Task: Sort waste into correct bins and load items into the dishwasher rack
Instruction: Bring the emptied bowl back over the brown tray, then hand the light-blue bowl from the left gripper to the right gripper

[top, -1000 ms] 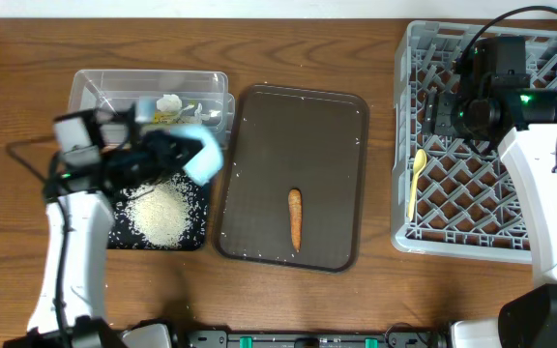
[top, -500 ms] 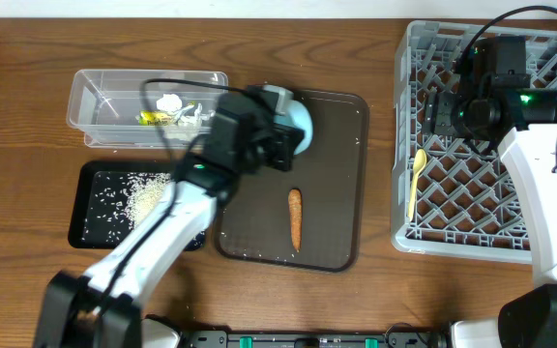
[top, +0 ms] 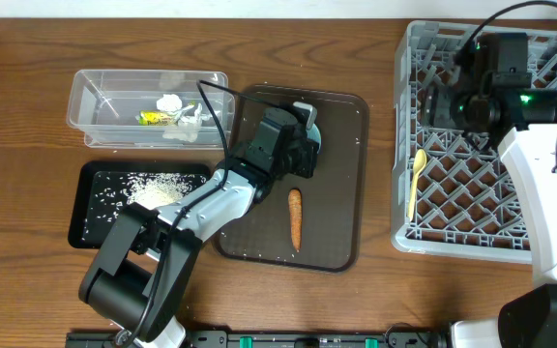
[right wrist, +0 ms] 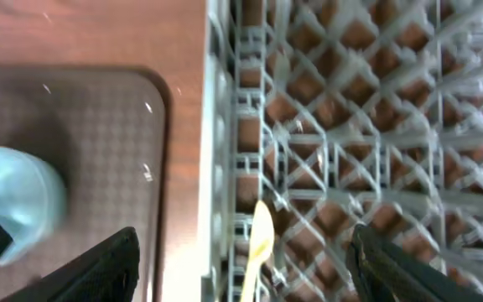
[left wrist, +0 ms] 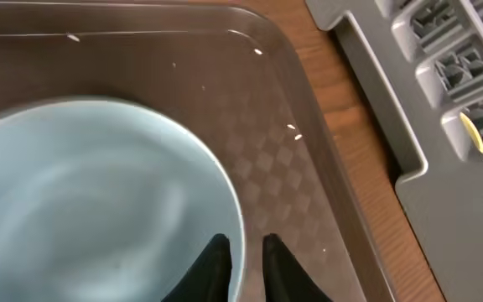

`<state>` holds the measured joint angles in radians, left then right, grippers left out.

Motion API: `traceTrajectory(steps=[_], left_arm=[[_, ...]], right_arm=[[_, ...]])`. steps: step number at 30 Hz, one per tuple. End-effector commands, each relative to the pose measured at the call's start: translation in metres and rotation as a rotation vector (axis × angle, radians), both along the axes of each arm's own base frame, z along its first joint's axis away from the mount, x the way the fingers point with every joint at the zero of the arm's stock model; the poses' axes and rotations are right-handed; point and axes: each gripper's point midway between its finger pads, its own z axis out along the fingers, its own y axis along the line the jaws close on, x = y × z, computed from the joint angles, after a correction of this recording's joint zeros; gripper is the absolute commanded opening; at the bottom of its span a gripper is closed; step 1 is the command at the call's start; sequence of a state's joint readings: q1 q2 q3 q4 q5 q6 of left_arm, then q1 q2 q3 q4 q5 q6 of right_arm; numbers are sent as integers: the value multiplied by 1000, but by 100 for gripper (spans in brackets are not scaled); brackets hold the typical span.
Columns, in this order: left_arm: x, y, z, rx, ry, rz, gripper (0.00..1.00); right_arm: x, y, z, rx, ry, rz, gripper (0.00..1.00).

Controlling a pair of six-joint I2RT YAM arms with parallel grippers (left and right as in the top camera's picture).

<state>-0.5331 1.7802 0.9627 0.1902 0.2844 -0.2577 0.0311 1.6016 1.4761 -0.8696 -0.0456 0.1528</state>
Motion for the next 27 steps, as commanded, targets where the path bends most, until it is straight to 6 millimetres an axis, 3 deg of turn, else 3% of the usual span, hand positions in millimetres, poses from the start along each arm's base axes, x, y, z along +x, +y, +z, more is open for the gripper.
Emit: traceTrajectory(steps=[1, 3, 7, 10, 16, 20, 24, 27], left_arm=[[6, -1, 21, -9, -56, 4, 17], [5, 0, 27, -14, -64, 4, 27], [2, 8, 42, -15, -67, 16, 29], [-3, 28, 51, 6, -38, 50, 31], [-30, 107, 44, 156, 132, 212, 36], [-54, 151, 34, 218, 269, 297, 39], [-67, 177, 26, 244, 358, 356, 39], [-68, 186, 24, 246, 376, 379, 39]], right_arm=[[9, 23, 9, 57, -49, 58, 78], [15, 38, 14, 77, -84, 97, 78], [23, 67, 15, 84, -119, 162, 78], [29, 91, 2, 87, -112, 212, 78], [34, 142, -47, 113, -29, 313, 75], [32, 173, -81, 126, 30, 359, 64], [28, 191, -110, 131, 83, 367, 56], [25, 194, -130, 127, 127, 348, 50]])
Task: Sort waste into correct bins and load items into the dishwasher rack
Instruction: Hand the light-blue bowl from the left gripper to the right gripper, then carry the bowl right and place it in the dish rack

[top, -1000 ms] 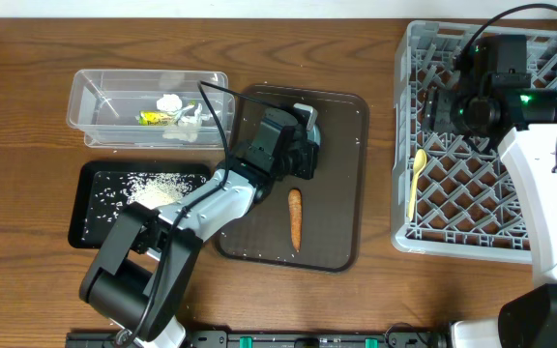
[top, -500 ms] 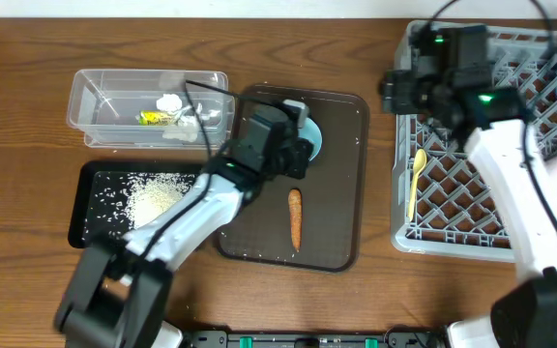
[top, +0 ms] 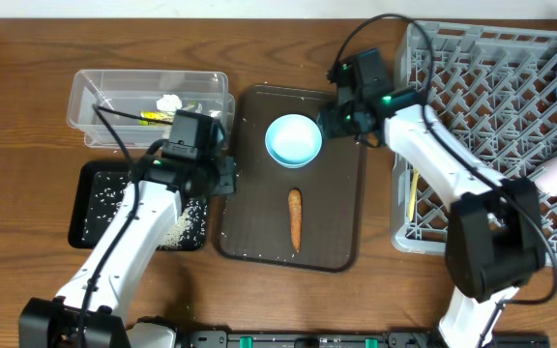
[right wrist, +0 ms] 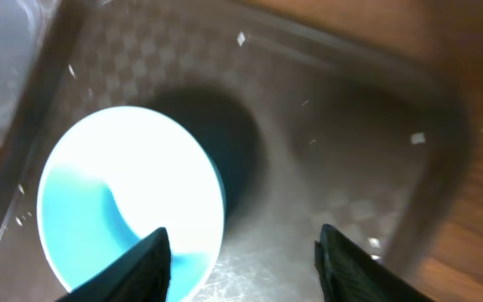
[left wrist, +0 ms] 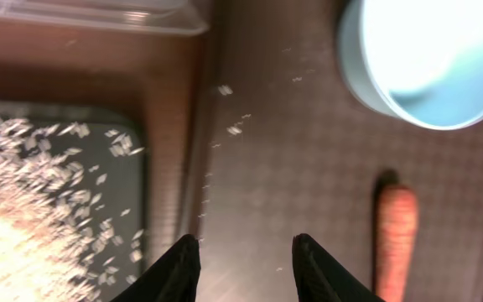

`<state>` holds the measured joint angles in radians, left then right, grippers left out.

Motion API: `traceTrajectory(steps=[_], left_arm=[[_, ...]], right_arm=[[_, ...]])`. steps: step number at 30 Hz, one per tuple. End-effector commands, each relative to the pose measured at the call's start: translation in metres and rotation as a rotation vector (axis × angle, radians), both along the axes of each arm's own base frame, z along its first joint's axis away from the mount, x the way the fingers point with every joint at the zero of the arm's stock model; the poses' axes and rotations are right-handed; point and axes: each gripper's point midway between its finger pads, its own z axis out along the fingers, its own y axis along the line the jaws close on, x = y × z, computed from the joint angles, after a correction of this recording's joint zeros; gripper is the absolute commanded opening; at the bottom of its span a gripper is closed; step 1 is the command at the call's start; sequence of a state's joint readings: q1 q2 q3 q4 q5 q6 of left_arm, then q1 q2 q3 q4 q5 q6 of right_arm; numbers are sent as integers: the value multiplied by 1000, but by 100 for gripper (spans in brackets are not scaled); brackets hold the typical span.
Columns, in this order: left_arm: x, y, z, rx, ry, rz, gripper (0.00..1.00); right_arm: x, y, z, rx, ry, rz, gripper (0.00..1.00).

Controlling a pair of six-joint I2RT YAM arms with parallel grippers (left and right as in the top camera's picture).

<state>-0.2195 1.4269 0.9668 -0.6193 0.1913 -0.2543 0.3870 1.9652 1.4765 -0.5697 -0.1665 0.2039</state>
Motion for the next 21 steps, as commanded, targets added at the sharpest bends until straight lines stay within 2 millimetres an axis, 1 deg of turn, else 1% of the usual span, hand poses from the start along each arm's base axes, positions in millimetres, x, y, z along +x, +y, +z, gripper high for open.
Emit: traceTrajectory(steps=[1, 6, 8, 10, 11, 12, 13, 16, 18, 21], left_arm=[[4, 8, 5, 13, -18, 17, 39], [5, 8, 6, 12, -21, 17, 39], [5, 8, 6, 12, -21, 17, 39], [5, 8, 6, 12, -21, 17, 39], [5, 8, 6, 12, -21, 17, 39], [5, 8, 6, 12, -21, 17, 39], [5, 8, 6, 12, -21, 17, 39], [5, 8, 6, 12, -22, 17, 39], [5, 8, 6, 12, -21, 17, 39], [5, 8, 6, 12, -22, 17, 39]], right_arm=[[-2, 6, -19, 6, 50, -35, 49], [-6, 8, -45, -9, 109, -50, 45], [-8, 7, -51, -13, 123, -53, 42], [-8, 7, -55, -14, 132, -60, 31], [-8, 7, -55, -12, 133, -67, 20], [-7, 7, -55, -11, 130, -66, 6], [-6, 7, -54, -9, 127, -66, 1], [-1, 7, -50, 0, 107, -70, 1], [4, 4, -43, 7, 93, -80, 1], [13, -7, -23, 8, 54, -84, 1]])
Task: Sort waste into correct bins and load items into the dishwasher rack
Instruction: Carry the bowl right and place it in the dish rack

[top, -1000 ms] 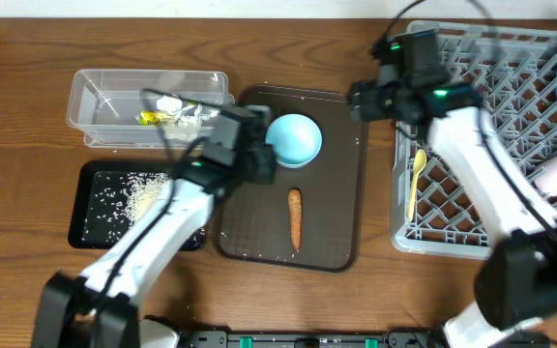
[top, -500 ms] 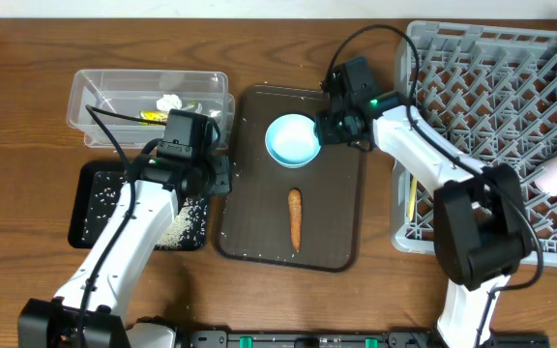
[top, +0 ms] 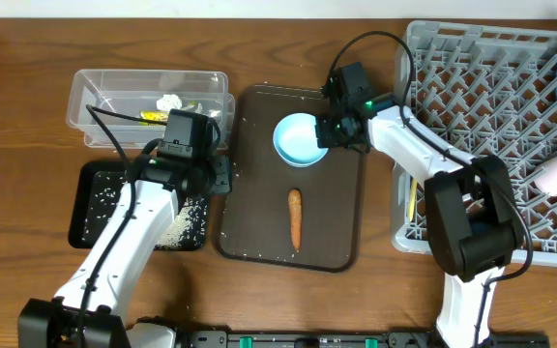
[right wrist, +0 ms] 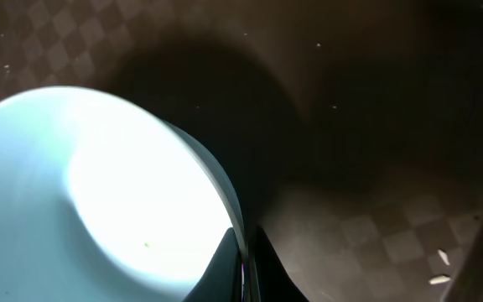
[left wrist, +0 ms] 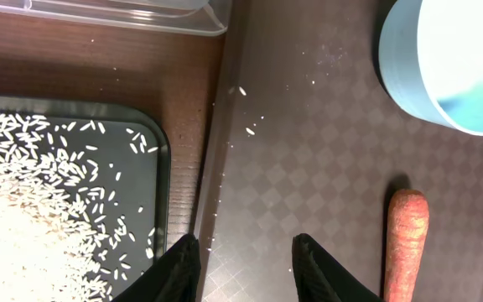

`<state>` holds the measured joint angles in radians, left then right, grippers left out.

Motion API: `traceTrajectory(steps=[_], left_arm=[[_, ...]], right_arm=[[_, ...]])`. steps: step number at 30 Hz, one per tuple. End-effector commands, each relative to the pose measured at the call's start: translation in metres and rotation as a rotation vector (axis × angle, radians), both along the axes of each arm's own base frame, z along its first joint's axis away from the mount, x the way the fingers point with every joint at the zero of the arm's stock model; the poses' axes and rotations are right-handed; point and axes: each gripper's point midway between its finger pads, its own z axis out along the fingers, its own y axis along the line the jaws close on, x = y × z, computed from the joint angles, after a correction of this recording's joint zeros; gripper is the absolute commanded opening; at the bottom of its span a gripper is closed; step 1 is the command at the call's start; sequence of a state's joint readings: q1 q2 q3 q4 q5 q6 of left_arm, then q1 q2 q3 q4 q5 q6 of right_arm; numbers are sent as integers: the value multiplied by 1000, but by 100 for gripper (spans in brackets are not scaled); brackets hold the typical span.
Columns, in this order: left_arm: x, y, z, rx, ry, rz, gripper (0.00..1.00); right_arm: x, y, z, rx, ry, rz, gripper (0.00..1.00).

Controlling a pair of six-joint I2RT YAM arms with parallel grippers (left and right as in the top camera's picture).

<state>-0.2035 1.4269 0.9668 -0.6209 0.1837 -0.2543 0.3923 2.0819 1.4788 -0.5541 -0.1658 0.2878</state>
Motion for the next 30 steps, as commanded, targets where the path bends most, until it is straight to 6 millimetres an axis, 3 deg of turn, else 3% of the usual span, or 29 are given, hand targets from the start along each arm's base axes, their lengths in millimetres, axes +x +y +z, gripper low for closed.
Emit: traceTrajectory(steps=[1, 6, 8, 10, 13, 16, 20, 25, 30], left_arm=[[4, 2, 6, 5, -21, -2, 39], [4, 2, 6, 5, -22, -2, 39], [4, 2, 6, 5, -22, -2, 39], [4, 2, 6, 5, -25, -2, 39], [5, 1, 7, 3, -30, -2, 39], [7, 1, 7, 2, -36, -2, 39], [7, 1, 8, 2, -37, -2, 39], [7, 1, 7, 2, -36, -2, 39], [7, 1, 8, 2, -37, -2, 39]], right_arm=[[21, -14, 39, 8, -88, -19, 1], [41, -59, 111, -94, -261, -46, 1], [46, -88, 142, -191, -352, -78, 1], [49, -126, 171, -342, -437, -139, 1], [44, -201, 211, -689, -511, -287, 1], [29, -261, 236, -1030, -472, -372, 1], [18, -305, 234, -1268, -317, -269, 1], [13, -345, 222, -1297, -235, -308, 1], [16, -369, 202, -1284, -184, -327, 1]])
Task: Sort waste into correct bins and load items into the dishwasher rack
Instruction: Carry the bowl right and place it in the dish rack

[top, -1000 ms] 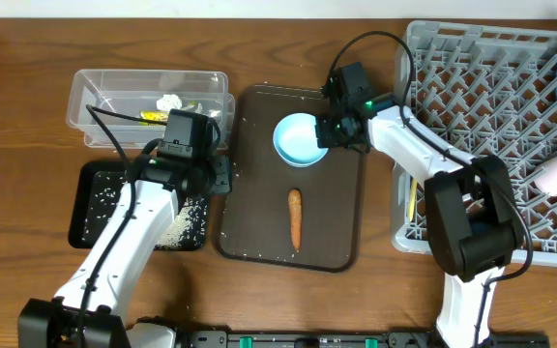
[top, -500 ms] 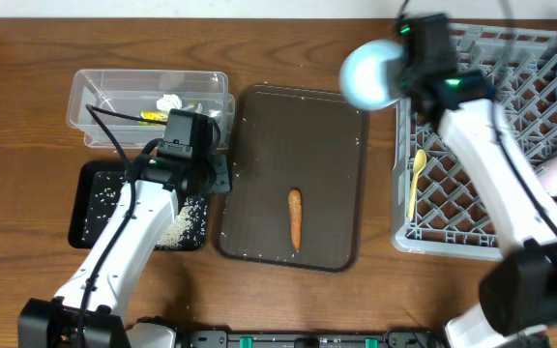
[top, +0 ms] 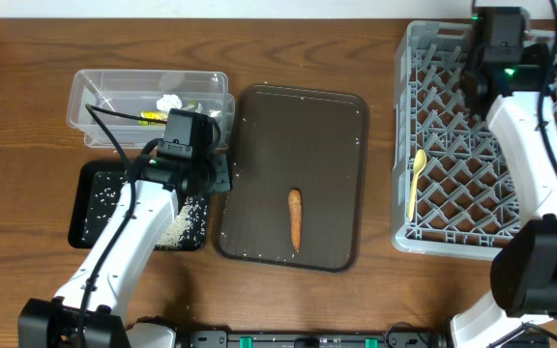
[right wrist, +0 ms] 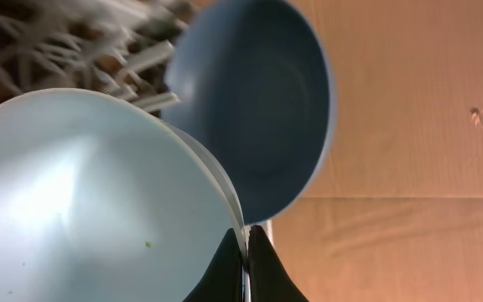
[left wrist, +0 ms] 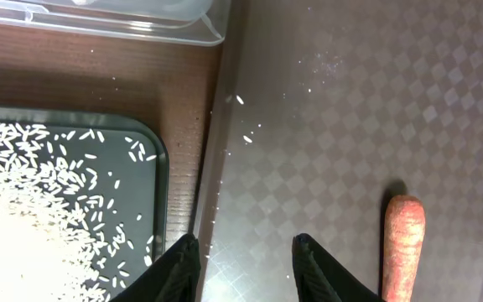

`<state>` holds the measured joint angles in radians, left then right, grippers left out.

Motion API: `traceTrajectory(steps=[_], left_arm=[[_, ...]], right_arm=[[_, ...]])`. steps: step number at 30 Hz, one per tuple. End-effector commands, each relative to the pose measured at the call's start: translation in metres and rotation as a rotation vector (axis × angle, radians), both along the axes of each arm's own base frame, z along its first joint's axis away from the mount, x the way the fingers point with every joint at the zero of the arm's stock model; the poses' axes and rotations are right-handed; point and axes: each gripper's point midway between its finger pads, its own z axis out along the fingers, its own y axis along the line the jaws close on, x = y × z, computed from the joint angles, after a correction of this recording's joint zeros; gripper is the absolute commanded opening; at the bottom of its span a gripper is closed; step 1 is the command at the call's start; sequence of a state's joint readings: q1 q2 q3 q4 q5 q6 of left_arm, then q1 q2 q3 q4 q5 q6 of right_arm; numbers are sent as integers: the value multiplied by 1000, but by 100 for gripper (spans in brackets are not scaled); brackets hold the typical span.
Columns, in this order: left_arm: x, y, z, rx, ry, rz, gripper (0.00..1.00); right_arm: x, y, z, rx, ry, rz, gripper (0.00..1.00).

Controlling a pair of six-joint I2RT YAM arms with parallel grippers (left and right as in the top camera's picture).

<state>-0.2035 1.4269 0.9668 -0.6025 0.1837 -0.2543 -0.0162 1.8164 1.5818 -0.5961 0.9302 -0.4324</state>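
Note:
A light blue bowl (right wrist: 99, 193) fills the right wrist view, and my right gripper (right wrist: 243, 239) is shut on its rim. It is held over the far end of the grey dishwasher rack (top: 472, 145), right beside a darker blue bowl (right wrist: 267, 92) standing there. From overhead the right arm hides the held bowl. A carrot (top: 295, 218) lies on the brown tray (top: 337, 126). My left gripper (left wrist: 246, 243) hangs open over the tray's left edge, with the carrot (left wrist: 402, 243) to its right.
A black tray of rice (top: 95, 193) sits left of the brown tray. Behind it stands a clear bin (top: 148, 106) with wrappers. A yellow spoon (top: 415, 184) lies in the rack's left side. The dark blue bowl is at the rack's far right.
The light blue bowl has left the brown tray. My right gripper, still shut on its rim, now holds it over the rack's far end. The left gripper has barely moved.
At first my left gripper pinched the bowl's rim over the brown tray while the right hung open over the rack. Then the bowl sat on the tray, left gripper open at the tray's edge, right open above it. The right shut on the rim, and now holds it at the rack.

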Motion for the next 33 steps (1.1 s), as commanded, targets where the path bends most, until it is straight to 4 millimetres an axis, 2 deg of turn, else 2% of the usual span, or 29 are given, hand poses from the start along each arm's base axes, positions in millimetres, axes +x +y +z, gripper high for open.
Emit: traceTrajectory(steps=[1, 7, 14, 20, 28, 33], left_arm=[[3, 2, 6, 5, -19, -2, 39], [4, 2, 6, 5, -22, -2, 39], [4, 2, 6, 5, -23, -2, 39], [4, 2, 6, 5, -23, -2, 39], [4, 2, 6, 5, -23, -2, 39], [4, 2, 6, 5, -23, -2, 39]], right_arm=[[-3, -17, -13, -34, 65, -36, 1], [0, -27, -38, -34, 116, -59, 1], [7, -21, -68, -30, 178, -47, 1], [13, 7, -90, -20, 197, -8, 1], [19, 44, -90, -33, 177, 39, 4], [17, 55, -93, -37, 206, 64, 5]])
